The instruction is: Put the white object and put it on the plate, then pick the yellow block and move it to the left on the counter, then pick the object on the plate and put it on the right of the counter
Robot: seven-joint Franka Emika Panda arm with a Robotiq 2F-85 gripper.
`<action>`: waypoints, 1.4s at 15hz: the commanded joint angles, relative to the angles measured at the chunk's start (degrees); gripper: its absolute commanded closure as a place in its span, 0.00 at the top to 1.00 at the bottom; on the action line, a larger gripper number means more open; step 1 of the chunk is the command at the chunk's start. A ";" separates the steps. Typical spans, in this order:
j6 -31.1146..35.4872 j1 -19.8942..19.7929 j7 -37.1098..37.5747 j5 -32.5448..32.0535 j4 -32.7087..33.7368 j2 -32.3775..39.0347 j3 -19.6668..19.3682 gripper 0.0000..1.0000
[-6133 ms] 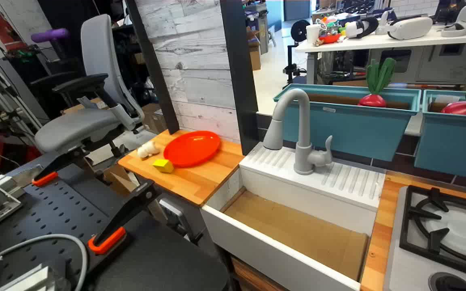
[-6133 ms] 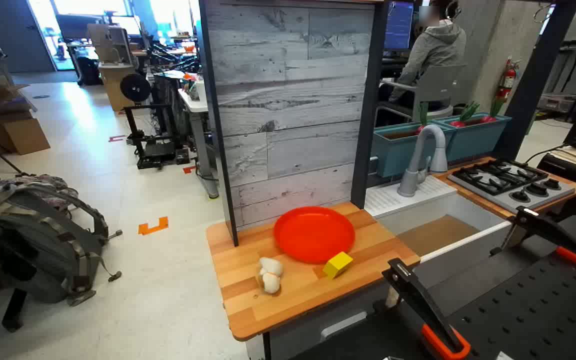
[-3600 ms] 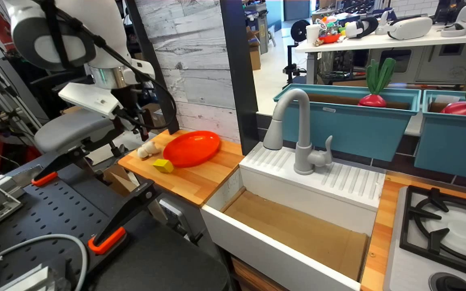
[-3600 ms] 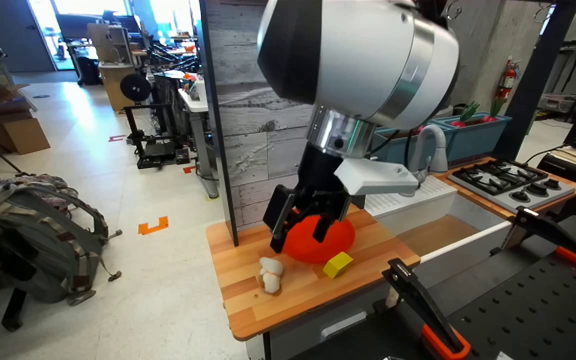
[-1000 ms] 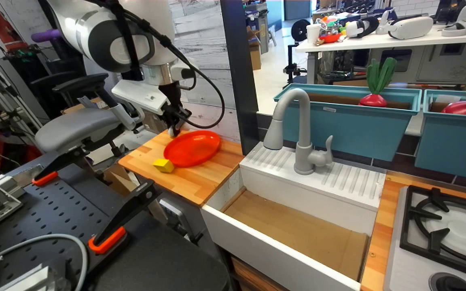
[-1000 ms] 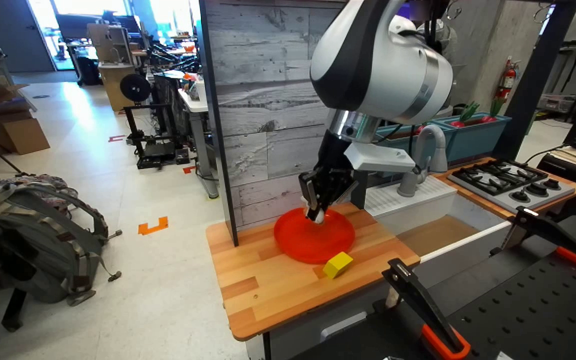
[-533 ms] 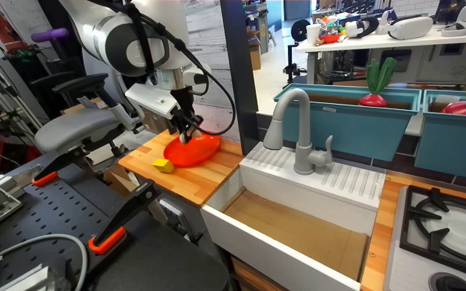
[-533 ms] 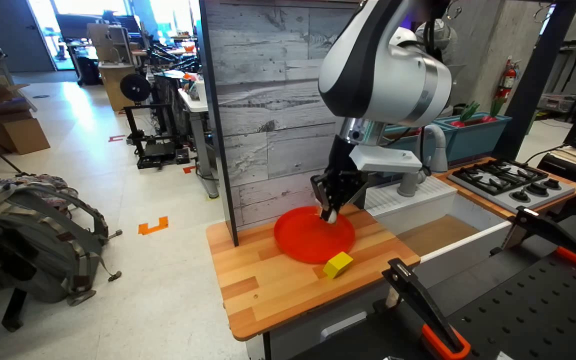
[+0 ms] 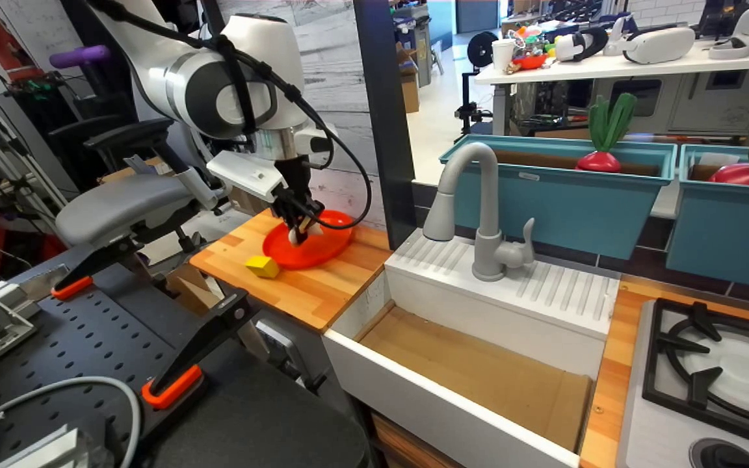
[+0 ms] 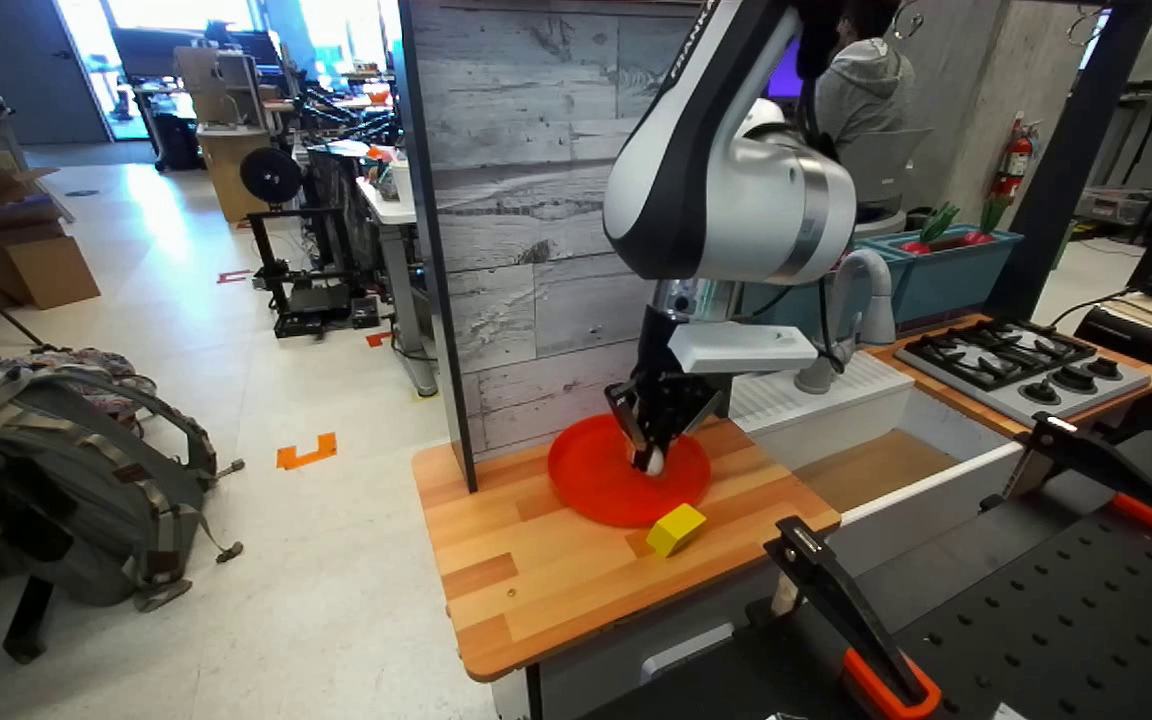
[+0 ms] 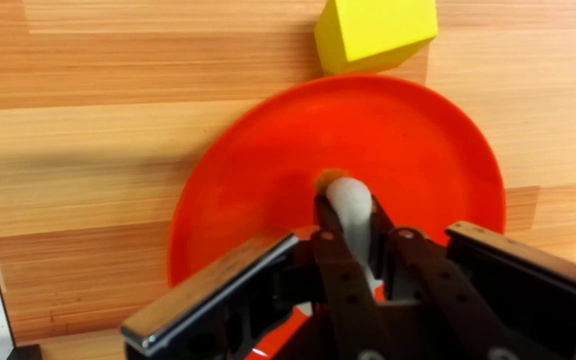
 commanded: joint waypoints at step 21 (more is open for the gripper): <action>-10.28 9.53 0.34 -14.08 -11.48 -9.76 -4.73 1.00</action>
